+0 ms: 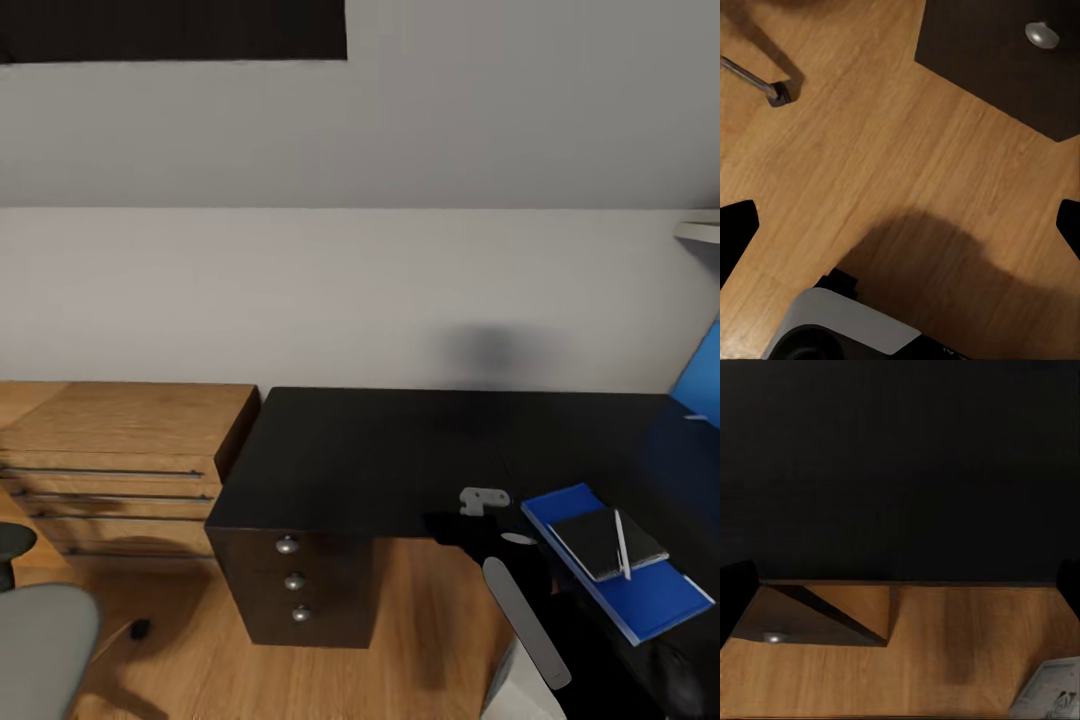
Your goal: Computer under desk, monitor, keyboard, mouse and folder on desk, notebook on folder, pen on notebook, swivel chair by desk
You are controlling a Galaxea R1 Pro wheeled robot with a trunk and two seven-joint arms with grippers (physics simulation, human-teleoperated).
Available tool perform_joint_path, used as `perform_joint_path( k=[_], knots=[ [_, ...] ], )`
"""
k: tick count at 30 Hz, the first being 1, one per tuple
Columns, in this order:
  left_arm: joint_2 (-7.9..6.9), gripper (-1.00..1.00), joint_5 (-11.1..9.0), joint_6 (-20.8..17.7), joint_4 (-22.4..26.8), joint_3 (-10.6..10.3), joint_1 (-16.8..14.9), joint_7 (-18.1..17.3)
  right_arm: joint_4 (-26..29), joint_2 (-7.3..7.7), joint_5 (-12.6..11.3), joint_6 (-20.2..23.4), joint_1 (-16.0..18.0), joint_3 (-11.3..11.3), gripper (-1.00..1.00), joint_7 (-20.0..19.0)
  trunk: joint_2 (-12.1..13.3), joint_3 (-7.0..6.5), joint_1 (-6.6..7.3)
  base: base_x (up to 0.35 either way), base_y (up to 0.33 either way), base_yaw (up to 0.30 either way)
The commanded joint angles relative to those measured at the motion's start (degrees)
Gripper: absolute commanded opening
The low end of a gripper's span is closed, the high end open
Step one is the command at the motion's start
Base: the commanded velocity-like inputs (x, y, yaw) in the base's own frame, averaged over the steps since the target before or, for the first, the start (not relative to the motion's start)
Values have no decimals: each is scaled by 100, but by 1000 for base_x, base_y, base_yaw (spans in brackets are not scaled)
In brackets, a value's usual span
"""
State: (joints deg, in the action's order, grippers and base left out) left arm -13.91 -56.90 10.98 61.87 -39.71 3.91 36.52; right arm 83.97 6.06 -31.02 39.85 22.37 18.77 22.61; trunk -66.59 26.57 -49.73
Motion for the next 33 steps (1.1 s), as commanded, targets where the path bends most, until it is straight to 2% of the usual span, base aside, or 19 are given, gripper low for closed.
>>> perform_joint_path(
  k=[1, 6, 10, 14, 15, 18, 20, 22, 23, 24, 25, 27, 28, 29, 30, 33],
  knots=[
    [-6, 100, -57, 43, 9, -20, -4, 19, -5, 5, -57, 4, 4, 14, 100, 59, -4, 5, 1, -141, 0, 277],
    [-6, 100, -50, 45, 9, -19, -4, 22, -148, 1, -46, -169, 4, 66, 100, 60, -4, 5, 1, -37, 0, 277],
    [0, 100, -49, 45, 9, -25, -4, 24, -173, 1, -39, -302, 5, 197, 100, 60, -4, 5, 1, -6, 0, 277],
    [2, 100, -43, 45, 9, -39, -4, 17, -336, 1, -21, -630, 5, 299, 100, 60, -4, 5, 1, -126, 0, 253],
    [6, 100, -47, 42, 9, -48, -4, 16, -423, 14, -22, -860, 4, 380, 100, 55, -4, 5, 1, -303, 0, 56],
    [17, 100, -54, 33, -44, -45, -4, 16, -450, 16, -31, -1011, 3, 404, 100, 43, -4, 5, 1, -317, 0, 32],
    [23, 100, -45, 30, -179, -36, -4, 14, -533, 13, -36, -1225, -2, 543, 100, 30, -4, 5, 1, -328, 0, 13],
    [22, 100, -43, 25, -267, -32, -4, 16, -681, 11, -40, -1483, -14, 811, 100, 23, -4, 5, 1, -331, 0, 7],
    [20, 100, -41, 22, -336, -31, -4, 25, -1059, 10, -48, -2346, -86, 1476, 100, 43, -4, 5, 1, -307, 0, 2],
    [20, 100, -41, 24, -344, -30, -4, 27, -1175, 10, -56, -2668, -108, 1733, 100, 49, -4, 5, 1, -231, 0, 1],
    [22, 100, -39, 25, -348, -30, -4, 28, -1248, 10, -59, -2816, -119, 1865, 100, 51, -4, 5, 1, -185, 0, 1],
    [30, 100, -24, 30, -355, -34, -4, 30, -1918, -2, -90, -3454, -159, 2504, 100, 48, -4, 5, 1, -97, 0, 0],
    [32, 100, -21, 33, -356, -36, -4, 30, -2095, -5, -105, -3590, -165, 2611, 100, 46, -4, 5, 1, -61, 0, 0],
    [35, 100, -13, 36, -358, -41, -4, 30, -2617, -52, -171, -3956, -178, 2821, 100, 39, -4, 5, 1, -31, 0, 0],
    [39, 100, -10, 36, -359, -46, -4, 30, -2967, -113, -217, -4167, -184, 2898, 100, 31, -4, 5, 1, -20, 0, 0],
    [38, 100, -14, 36, -359, -47, -4, 31, -3563, -244, -268, -4406, -189, 2964, 100, 16, 36, -13, 23, -13, 0, 0]
  ],
)
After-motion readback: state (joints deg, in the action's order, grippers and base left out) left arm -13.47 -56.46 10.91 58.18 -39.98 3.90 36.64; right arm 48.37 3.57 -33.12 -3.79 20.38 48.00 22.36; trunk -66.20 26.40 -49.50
